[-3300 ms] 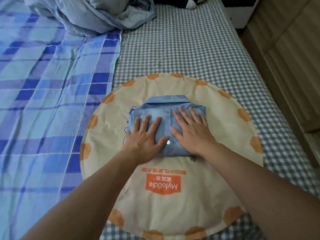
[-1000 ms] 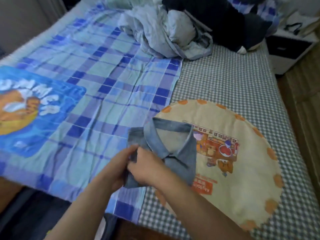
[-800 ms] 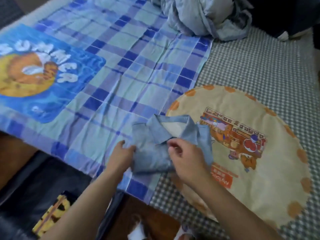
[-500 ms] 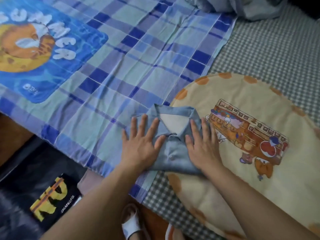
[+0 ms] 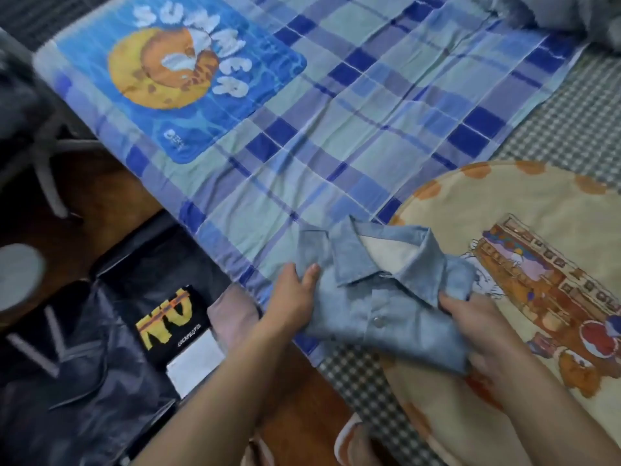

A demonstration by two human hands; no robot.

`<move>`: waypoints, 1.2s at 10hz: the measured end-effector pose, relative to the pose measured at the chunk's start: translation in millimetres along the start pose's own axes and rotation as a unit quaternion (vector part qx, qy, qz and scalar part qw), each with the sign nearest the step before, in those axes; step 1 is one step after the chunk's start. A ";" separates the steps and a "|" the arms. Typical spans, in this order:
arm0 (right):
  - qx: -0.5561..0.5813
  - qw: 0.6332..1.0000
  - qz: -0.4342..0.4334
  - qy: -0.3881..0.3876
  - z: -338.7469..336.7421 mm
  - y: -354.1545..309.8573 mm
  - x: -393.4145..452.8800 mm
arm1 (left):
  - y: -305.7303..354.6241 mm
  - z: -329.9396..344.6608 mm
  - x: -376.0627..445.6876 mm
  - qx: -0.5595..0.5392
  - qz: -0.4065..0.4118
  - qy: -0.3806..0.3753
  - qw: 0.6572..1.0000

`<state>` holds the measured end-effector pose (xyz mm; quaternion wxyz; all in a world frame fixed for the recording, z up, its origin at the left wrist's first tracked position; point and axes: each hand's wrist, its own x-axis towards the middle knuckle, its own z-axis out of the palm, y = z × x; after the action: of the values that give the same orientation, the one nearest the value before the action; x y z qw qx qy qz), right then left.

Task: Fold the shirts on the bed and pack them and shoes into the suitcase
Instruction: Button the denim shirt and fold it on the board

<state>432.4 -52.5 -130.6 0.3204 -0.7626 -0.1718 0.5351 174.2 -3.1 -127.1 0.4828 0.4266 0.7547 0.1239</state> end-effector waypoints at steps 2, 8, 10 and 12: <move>-0.191 0.968 -0.071 -0.145 144.0 23.6 -81.5 | -198.5 -117.9 -46.3 -0.186 -0.125 0.039 0.974; -0.090 0.981 -0.059 -0.163 650.9 195.6 42.0 | -503.1 -346.5 260.5 -0.194 -0.089 0.225 0.951; -0.058 0.973 -0.192 -0.117 738.7 196.3 177.9 | -502.2 -343.9 399.2 -0.211 0.017 0.276 0.937; -0.280 0.945 -0.060 -0.159 780.5 267.7 281.9 | -596.7 -259.7 530.7 -0.021 -0.107 0.154 0.982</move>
<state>-208.2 159.0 -683.0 0.0937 -0.7146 -0.4093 0.5594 -445.6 99.3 -684.4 0.3806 0.3085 0.8585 0.1516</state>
